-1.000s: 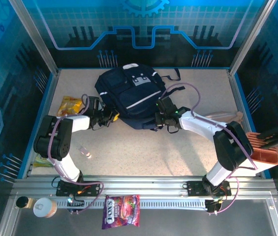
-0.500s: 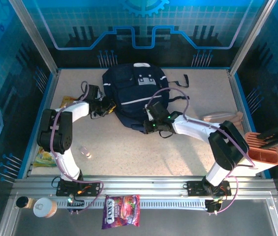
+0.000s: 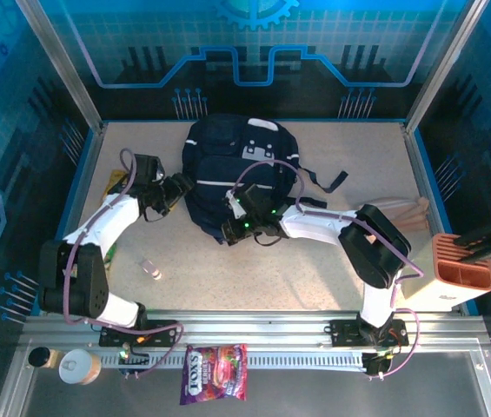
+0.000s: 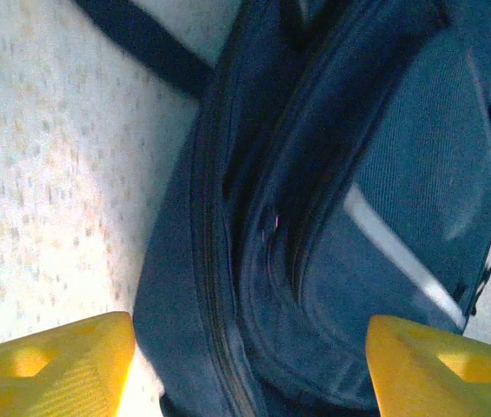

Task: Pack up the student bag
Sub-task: Zip the student bag at the center of the table.

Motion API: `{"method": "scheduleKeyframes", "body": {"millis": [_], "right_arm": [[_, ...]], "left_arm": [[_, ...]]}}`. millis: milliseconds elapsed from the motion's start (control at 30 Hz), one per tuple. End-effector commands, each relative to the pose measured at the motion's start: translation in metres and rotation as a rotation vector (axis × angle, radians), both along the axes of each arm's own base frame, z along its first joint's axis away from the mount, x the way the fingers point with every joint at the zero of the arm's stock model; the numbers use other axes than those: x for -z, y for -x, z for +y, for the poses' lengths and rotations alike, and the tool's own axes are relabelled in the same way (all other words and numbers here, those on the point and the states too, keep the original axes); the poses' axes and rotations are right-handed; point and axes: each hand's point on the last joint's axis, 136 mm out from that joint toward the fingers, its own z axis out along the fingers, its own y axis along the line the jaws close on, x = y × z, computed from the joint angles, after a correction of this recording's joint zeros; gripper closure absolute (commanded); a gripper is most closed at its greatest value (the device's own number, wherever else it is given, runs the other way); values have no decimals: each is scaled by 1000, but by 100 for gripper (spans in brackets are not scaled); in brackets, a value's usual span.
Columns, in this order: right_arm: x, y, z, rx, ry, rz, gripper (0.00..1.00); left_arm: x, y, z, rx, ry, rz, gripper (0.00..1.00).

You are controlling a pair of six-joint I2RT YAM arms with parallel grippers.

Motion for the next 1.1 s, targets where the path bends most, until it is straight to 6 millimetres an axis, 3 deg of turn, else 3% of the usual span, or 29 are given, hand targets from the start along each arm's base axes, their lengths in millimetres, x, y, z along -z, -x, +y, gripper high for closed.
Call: {"method": "scheduleKeyframes", "body": {"millis": [0, 167, 467, 667, 800, 1067], "right_arm": [[-10, -1, 15, -18, -43, -9, 100], [-8, 0, 13, -12, -37, -8, 100], [-7, 2, 9, -4, -28, -4, 100], [-6, 2, 0, 17, 4, -13, 100], [0, 2, -19, 45, 77, -32, 100], [10, -2, -90, 89, 266, -109, 100]], "left_arm": [[21, 34, -12, 2, -16, 127, 27], [34, 45, -31, 25, -37, 168, 26], [53, 24, -51, 70, -13, 206, 26], [70, 26, -47, 52, -35, 247, 40], [75, 30, -37, 25, -80, 251, 57], [87, 33, -23, -8, -103, 270, 76]]}}
